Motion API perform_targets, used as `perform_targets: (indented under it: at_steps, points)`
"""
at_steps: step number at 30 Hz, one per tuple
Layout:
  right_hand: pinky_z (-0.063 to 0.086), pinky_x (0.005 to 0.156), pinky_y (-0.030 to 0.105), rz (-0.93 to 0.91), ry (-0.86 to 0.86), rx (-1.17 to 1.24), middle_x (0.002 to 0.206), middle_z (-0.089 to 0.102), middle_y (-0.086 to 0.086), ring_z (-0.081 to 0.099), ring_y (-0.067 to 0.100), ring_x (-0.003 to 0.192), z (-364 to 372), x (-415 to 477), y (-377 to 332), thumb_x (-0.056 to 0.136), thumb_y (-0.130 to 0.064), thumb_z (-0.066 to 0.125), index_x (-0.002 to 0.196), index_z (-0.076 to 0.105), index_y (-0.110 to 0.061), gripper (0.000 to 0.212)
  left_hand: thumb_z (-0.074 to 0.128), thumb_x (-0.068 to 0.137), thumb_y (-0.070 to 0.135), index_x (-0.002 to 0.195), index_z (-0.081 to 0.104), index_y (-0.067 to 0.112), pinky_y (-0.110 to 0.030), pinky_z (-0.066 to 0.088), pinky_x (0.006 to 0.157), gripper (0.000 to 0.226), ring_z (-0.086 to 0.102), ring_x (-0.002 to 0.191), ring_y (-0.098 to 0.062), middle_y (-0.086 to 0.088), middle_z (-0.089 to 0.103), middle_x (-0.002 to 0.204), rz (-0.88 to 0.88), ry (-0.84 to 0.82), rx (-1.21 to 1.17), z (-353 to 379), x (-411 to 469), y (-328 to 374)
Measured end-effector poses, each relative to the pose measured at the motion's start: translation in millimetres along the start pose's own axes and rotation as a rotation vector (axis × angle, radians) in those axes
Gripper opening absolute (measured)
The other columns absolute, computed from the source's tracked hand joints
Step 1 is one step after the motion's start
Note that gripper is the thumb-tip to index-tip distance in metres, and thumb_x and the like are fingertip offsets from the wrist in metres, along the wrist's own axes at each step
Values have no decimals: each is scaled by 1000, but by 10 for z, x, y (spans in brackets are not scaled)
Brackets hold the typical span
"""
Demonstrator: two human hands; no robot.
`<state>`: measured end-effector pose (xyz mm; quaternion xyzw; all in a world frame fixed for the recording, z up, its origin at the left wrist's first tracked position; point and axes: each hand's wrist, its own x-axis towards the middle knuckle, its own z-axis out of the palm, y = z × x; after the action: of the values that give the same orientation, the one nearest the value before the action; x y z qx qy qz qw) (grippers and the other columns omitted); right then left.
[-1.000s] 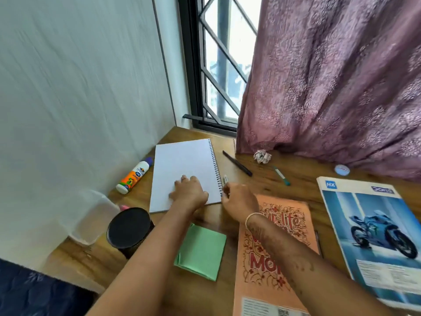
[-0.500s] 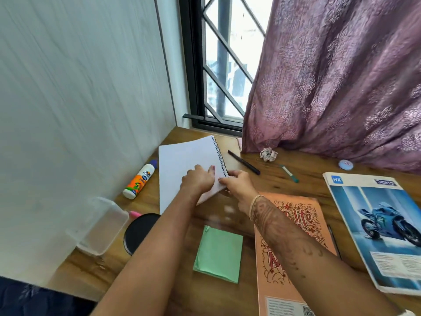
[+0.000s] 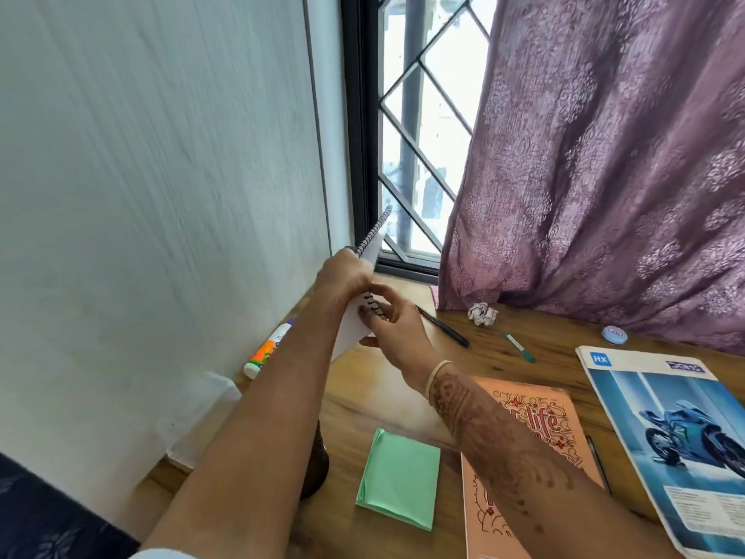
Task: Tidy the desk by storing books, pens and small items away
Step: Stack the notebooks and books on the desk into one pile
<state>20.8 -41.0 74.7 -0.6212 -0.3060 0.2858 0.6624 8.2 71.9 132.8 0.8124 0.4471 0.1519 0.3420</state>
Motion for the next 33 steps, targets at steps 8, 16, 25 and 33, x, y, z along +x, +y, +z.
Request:
perform_targets:
  at_steps: [8,16,25,33]
  points:
    - [46,91,32,-19,-87,-42,127,62,-3,57,13,112,-187,-351,-337,100,-36,43,130,58,-17,38,32,88,1,83,53,11,-28,45,53,24,54,64,-25,-9,53,74,6,70,-685,-174,-376,-105]
    - [37,109,49,171,311,-294,145,43,4,43,27,131,-917,-650,197,73,-48,50,146,23,-26,81,42,88,-5,95,60,10,-24,54,57,25,67,64,-21,-6,69,74,83,-131,-1178,-96,-1238,-376]
    - [58,78,48,308,241,80,106,69,14,69,31,88,-1421,-1793,150,94,-16,59,102,50,-19,13,45,86,-9,126,53,6,-35,59,60,43,69,73,-28,-18,64,103,-39,-380,-1239,291,-2020,-755]
    - [57,71,37,380,177,68,105,67,6,67,23,88,-1476,-2345,239,98,-12,52,107,51,-17,11,60,88,-3,128,50,17,-46,60,65,46,69,86,-33,-19,65,116,-93,-445,-1177,483,-2391,-1056]
